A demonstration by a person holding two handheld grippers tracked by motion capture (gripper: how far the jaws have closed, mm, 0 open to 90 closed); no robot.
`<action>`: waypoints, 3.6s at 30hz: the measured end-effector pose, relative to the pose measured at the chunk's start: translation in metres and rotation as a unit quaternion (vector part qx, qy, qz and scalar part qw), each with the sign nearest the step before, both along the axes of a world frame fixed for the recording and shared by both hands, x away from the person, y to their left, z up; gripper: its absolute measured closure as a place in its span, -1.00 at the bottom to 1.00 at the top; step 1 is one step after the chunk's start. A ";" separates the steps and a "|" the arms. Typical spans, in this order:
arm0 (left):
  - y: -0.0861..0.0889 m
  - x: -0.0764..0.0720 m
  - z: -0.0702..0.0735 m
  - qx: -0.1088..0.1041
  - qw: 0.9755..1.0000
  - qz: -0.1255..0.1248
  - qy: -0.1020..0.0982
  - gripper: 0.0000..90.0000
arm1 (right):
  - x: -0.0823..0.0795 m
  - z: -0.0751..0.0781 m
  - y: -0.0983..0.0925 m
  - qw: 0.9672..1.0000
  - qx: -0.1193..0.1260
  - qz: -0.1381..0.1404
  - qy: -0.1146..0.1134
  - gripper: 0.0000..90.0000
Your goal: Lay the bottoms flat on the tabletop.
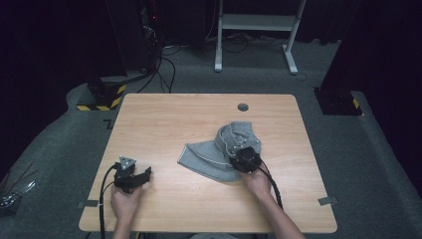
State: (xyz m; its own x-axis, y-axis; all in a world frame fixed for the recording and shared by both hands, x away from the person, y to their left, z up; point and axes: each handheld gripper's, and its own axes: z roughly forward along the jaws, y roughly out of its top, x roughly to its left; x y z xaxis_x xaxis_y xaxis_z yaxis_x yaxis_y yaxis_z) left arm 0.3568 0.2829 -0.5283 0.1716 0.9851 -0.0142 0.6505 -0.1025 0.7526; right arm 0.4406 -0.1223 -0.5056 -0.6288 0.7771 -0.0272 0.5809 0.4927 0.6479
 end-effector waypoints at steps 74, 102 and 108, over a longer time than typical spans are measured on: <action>-0.134 0.019 0.029 -0.056 0.978 -0.200 0.005 -0.31 | -0.036 0.007 -0.044 0.996 0.079 -0.012 -0.034 0.06; -0.227 0.031 0.025 -0.006 0.962 -0.273 0.006 -0.04 | -0.030 0.001 -0.027 0.995 0.089 -0.023 -0.046 0.02; -0.228 0.034 0.023 -0.012 0.962 -0.273 0.014 0.39 | -0.030 -0.001 -0.025 0.995 0.088 -0.016 -0.035 0.12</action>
